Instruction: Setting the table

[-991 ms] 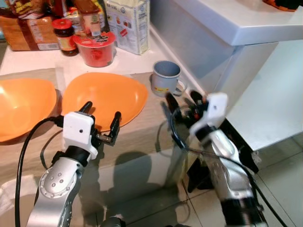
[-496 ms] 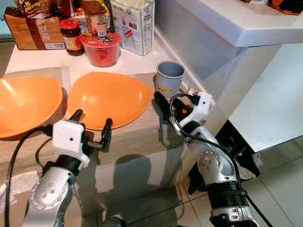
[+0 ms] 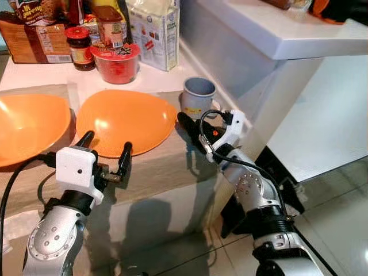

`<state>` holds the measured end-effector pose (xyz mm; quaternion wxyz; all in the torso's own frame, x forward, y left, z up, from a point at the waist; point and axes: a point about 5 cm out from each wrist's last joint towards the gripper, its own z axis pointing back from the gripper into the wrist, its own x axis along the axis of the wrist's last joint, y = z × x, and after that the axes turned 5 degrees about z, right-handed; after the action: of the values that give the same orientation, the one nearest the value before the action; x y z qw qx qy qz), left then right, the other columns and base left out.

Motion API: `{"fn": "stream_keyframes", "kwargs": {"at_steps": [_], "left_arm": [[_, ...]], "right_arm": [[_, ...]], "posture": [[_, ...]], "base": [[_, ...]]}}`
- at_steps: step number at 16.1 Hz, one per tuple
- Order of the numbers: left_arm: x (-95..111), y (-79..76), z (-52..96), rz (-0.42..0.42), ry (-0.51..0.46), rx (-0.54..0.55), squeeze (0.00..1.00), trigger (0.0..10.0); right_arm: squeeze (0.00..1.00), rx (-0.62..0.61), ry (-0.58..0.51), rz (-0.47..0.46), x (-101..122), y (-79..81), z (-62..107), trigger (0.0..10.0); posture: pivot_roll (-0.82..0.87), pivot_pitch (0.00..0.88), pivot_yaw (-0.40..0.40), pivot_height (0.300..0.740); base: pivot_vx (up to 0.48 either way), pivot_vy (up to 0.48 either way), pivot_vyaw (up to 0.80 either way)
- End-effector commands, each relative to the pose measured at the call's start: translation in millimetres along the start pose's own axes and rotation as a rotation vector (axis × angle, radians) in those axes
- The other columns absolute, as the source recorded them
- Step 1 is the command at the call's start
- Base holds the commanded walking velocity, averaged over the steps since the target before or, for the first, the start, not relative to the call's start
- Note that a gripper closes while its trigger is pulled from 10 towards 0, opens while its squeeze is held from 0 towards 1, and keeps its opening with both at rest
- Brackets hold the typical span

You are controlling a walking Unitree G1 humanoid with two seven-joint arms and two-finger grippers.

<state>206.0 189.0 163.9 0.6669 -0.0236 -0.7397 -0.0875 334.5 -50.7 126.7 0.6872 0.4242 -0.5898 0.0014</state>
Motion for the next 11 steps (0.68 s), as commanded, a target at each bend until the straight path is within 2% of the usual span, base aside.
{"fn": "stream_keyframes", "kwargs": {"at_steps": [1, 5, 7, 9, 10, 11], "left_arm": [[3.6, -5.4, 0.2, 0.011, -0.008, -0.010, 0.00, 10.0], [4.6, -9.2, -0.5, 0.021, -0.011, -0.004, 0.00, 10.0], [3.7, -11.6, -3.8, 0.028, -0.012, -0.001, 0.00, 10.0], [3.1, -10.4, -8.3, 0.028, -0.014, -0.007, 0.00, 10.0], [6.5, -4.7, -11.0, 0.011, -0.016, -0.024, 0.00, 10.0], [10.4, 0.6, -12.5, -0.011, -0.015, -0.046, 0.00, 10.0]], "right_arm": [[0.00, 0.062, 0.078, -0.099, -23.7, 24.7, -17.5, 10.0], [0.00, 0.072, 0.115, -0.120, -28.7, 28.8, -27.9, 10.0], [0.00, 0.060, 0.114, -0.064, -26.2, 25.2, -29.0, 10.0], [0.00, 0.040, 0.108, -0.058, -24.0, 21.0, -29.5, 10.0], [0.00, 0.024, 0.094, -0.072, -25.0, 20.8, -30.2, 10.0], [0.00, 0.012, 0.082, -0.076, -26.7, 21.2, -30.2, 10.0]], "posture": [[0.26, 0.052, -0.114, 0.740], [0.26, 0.056, -0.130, 0.740], [0.25, 0.050, -0.130, 0.740], [0.25, 0.057, -0.102, 0.740], [0.25, 0.072, -0.047, 0.740], [0.25, 0.074, -0.028, 0.740]], "base": [[0.000, 0.000, 0.00], [0.000, 0.000, 0.00], [0.000, 0.000, 0.00], [0.000, 0.000, 0.00], [0.000, 0.000, 0.00], [0.000, 0.000, 0.00]]}}
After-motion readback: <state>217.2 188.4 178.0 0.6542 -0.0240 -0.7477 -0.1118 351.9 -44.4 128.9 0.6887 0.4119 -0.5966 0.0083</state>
